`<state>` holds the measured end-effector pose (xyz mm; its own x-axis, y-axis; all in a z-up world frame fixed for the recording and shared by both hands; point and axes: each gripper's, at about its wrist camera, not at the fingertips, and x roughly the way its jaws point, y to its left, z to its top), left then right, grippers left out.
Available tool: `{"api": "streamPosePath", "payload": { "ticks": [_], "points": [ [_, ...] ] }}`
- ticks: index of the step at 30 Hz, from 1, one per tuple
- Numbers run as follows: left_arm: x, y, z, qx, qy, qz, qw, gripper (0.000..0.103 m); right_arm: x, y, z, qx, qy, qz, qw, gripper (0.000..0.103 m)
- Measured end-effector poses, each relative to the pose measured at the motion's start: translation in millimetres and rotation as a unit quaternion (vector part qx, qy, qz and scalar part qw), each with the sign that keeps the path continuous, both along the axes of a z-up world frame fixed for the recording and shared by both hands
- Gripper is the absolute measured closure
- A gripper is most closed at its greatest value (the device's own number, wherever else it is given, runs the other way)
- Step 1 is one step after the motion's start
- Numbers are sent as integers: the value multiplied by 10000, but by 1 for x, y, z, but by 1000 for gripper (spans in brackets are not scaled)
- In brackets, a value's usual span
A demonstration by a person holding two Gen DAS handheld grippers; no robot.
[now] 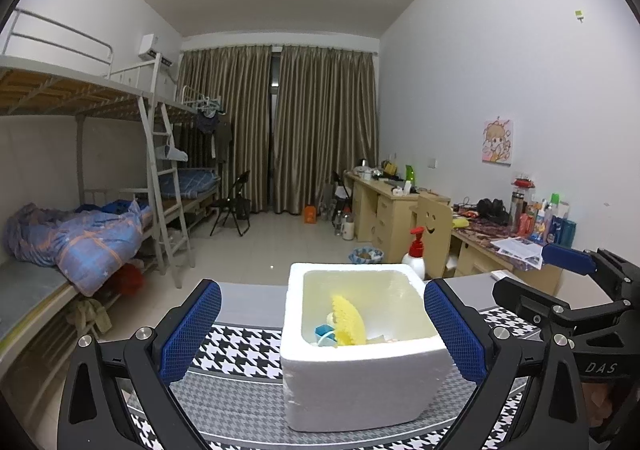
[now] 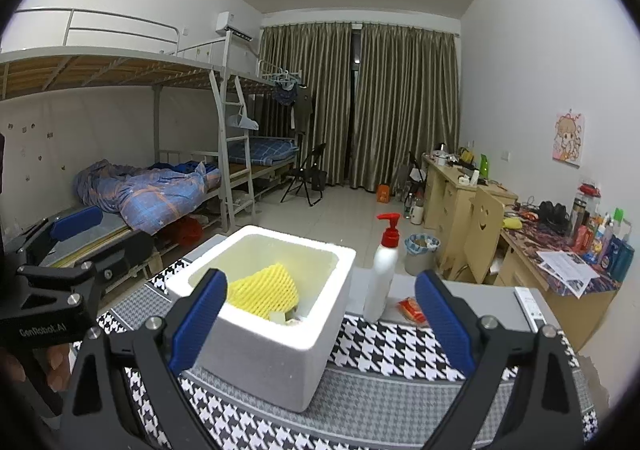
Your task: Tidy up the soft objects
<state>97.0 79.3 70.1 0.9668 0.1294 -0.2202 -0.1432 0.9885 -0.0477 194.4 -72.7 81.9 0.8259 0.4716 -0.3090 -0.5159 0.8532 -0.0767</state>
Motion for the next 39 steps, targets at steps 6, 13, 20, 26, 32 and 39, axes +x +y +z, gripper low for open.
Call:
{"api": "streamPosePath", "payload": {
  "ticks": [6, 13, 20, 26, 32, 39],
  "points": [
    [-13, -8, 0, 11, -10, -53, 10000, 1, -14, -11, -2, 76, -18, -92, 9999, 6],
    [-31, -19, -2, 68, -72, -68, 9999, 1, -35, -24, -6, 205, -75, -110, 9997, 6],
    [-47, -29, -4, 125, -125, -134, 9998, 1, -52, -38, -16, 303, -117, -150, 9994, 6],
    [-57, -35, -5, 168, -165, -144, 9996, 1, -62, -43, -22, 342, -172, -114, 9992, 3],
    [-62, -39, -7, 186, -166, -141, 9996, 1, -71, -49, -25, 383, -247, -94, 9989, 1],
    [-71, -45, -11, 154, -239, -114, 9995, 1, -82, -57, -33, 428, -293, -81, 9986, 1]
  ]
}}
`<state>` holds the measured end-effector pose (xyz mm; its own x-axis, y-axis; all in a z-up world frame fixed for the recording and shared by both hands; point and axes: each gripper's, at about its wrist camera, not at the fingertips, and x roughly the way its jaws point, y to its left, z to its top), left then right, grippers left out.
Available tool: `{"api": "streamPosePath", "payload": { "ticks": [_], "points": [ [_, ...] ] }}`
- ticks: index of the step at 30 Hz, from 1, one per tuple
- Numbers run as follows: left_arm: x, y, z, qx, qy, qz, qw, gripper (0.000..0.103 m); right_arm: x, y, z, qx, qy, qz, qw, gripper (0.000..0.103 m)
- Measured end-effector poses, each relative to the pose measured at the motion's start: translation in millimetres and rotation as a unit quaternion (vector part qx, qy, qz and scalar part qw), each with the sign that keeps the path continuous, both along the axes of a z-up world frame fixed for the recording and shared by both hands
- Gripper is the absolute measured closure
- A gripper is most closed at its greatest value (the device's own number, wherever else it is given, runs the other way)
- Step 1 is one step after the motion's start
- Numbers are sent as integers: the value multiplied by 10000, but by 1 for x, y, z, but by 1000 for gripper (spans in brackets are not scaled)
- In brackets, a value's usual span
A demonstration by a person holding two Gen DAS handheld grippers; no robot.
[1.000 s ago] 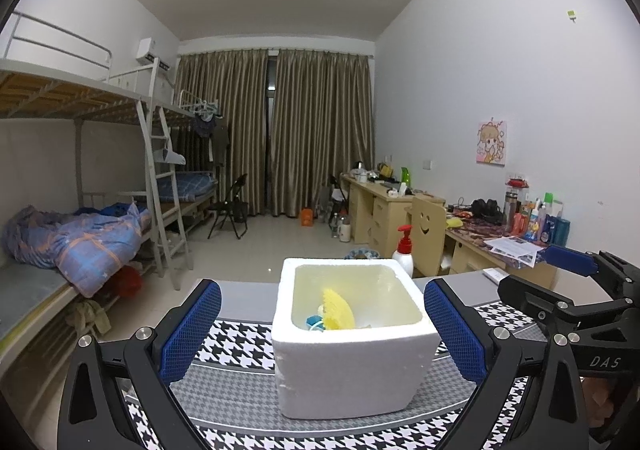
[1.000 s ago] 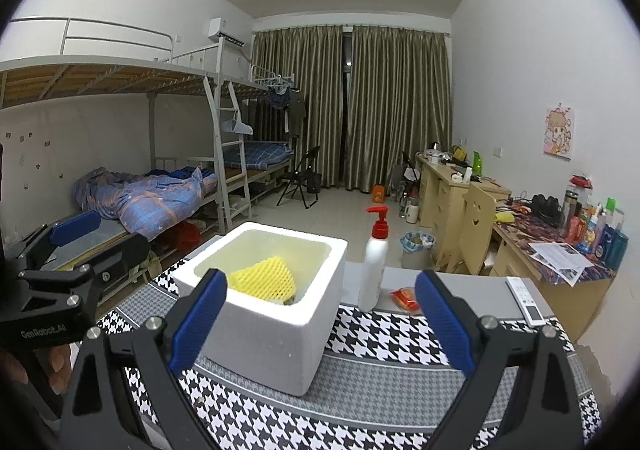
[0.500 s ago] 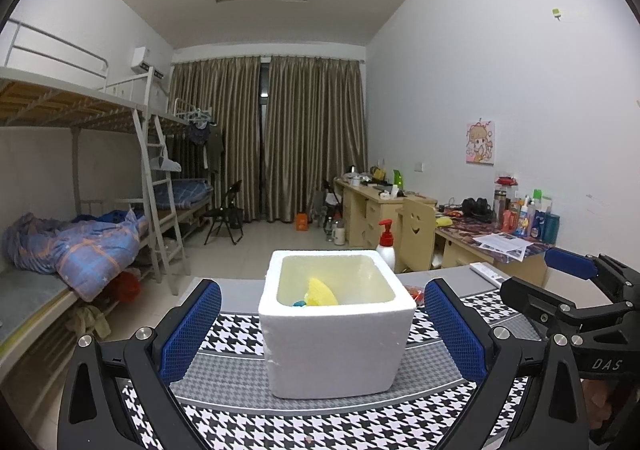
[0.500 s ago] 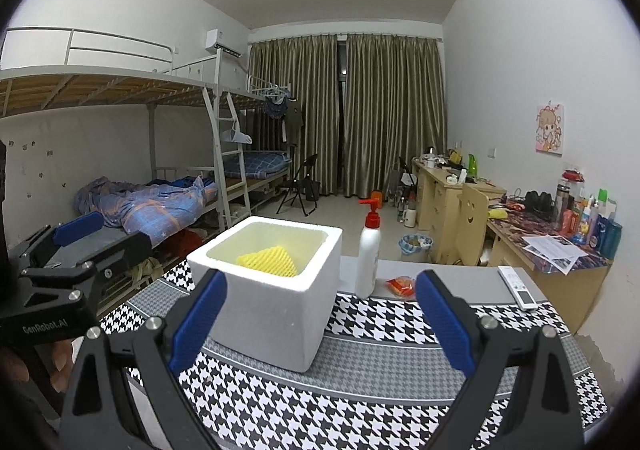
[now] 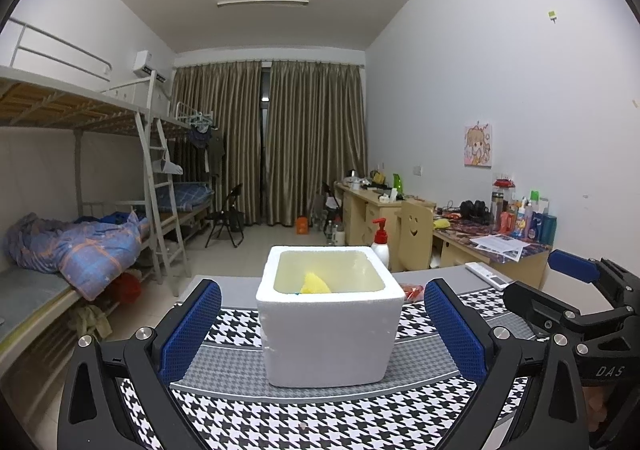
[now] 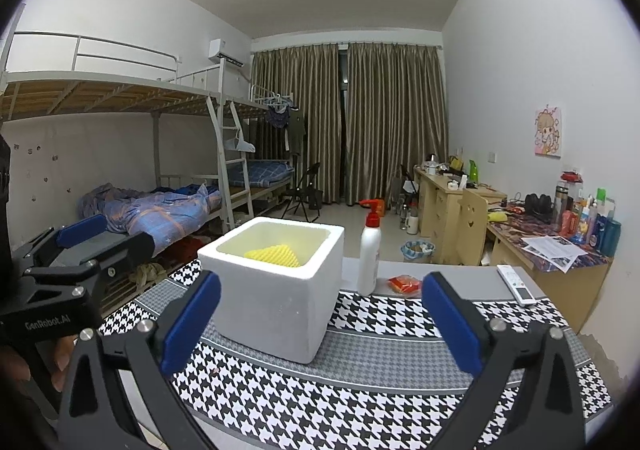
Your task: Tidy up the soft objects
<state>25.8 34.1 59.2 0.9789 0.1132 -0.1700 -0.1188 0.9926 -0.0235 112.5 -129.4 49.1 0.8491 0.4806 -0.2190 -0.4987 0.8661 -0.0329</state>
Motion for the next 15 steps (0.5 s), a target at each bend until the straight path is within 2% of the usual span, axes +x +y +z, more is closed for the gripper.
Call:
{"api": "streamPosePath", "payload": {
  "ticks": [15],
  "points": [
    [-19, -17, -18, 27, 7, -101, 9999, 1, -13, -18, -22, 127, 70, -297, 9995, 1]
  ]
}}
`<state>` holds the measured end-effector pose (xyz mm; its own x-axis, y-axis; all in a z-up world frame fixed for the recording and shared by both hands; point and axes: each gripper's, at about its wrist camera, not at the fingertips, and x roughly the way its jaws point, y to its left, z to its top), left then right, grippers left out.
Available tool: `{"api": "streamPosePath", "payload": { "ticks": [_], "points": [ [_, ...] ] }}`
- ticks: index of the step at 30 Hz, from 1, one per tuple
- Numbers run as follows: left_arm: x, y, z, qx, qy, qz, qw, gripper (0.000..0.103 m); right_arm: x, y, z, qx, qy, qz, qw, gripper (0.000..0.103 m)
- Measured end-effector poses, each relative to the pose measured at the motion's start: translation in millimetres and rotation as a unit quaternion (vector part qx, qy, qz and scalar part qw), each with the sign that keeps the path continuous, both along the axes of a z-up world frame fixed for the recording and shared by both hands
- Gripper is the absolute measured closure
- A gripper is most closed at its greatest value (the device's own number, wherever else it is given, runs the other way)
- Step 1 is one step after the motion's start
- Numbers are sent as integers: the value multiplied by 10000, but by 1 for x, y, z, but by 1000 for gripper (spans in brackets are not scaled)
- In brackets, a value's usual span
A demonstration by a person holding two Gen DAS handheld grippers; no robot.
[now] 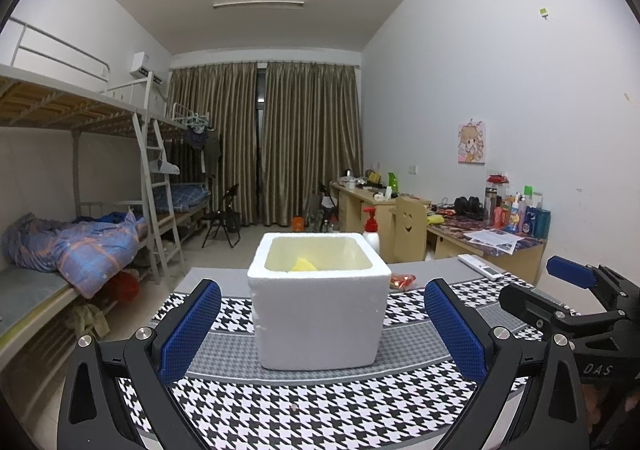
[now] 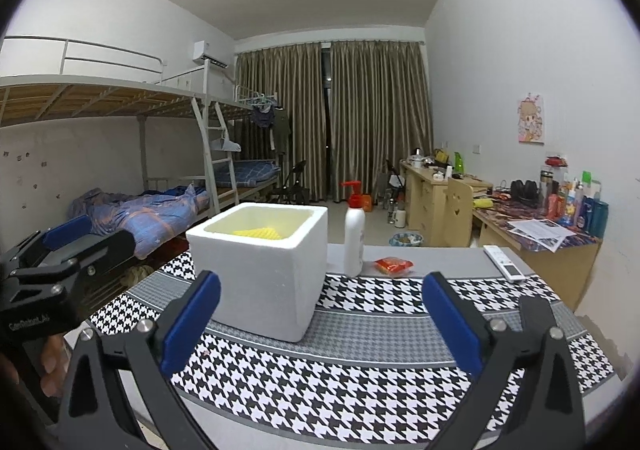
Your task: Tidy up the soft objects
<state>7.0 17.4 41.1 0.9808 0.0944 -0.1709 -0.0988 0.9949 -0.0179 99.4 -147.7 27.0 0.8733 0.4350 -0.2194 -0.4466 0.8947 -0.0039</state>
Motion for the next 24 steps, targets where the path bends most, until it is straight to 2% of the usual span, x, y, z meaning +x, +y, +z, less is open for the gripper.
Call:
{"api": "streamPosePath", "payload": {
  "ticks": [6, 24],
  "points": [
    [-9, -3, -8, 17, -102, 27, 9999, 1, -8, -6, -4, 60, -25, -34, 10000, 1],
    [-22, -6, -28, 75, -32, 136, 9999, 1, -21, -20, -16, 170, 6, -258, 9995, 1]
  ]
}}
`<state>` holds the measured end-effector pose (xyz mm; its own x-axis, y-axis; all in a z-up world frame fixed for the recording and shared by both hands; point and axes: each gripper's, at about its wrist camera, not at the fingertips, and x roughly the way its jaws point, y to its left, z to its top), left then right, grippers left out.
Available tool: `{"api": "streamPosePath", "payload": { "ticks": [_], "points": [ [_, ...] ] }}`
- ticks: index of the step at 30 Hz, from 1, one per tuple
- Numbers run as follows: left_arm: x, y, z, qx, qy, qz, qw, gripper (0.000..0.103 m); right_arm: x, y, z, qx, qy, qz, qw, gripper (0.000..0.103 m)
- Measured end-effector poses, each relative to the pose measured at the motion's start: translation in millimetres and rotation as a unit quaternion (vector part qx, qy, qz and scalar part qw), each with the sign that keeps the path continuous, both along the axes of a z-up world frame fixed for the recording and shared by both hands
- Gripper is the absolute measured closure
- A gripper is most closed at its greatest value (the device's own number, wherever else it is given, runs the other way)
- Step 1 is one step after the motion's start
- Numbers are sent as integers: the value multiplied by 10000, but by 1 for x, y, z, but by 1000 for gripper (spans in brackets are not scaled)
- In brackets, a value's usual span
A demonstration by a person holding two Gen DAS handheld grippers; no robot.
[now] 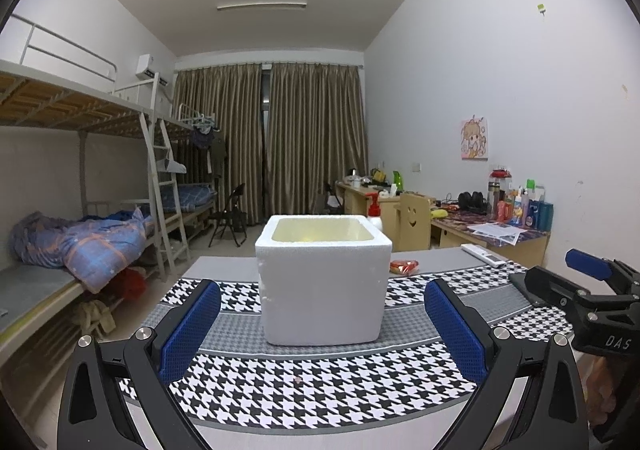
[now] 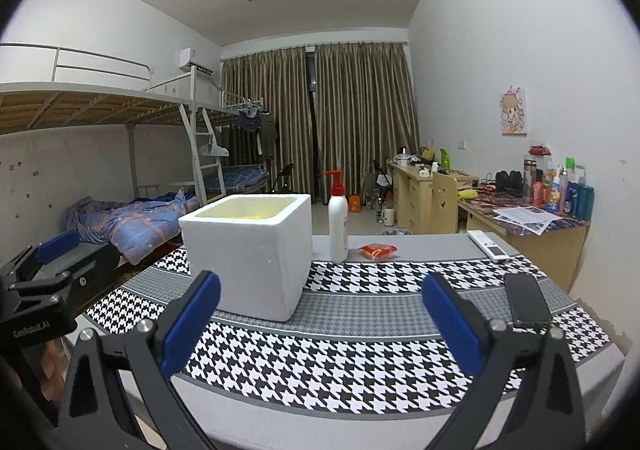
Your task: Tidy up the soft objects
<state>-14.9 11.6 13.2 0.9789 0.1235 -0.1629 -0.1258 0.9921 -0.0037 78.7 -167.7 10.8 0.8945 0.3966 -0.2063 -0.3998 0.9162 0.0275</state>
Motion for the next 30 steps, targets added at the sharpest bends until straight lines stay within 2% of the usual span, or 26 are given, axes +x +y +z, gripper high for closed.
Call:
{"api": "streamPosePath", "payload": {
  "ticks": [30],
  "points": [
    [-11, -5, -14, -5, 126, -2, 9999, 1, -6, 1, -15, -67, 149, 37, 9999, 1]
  ]
}}
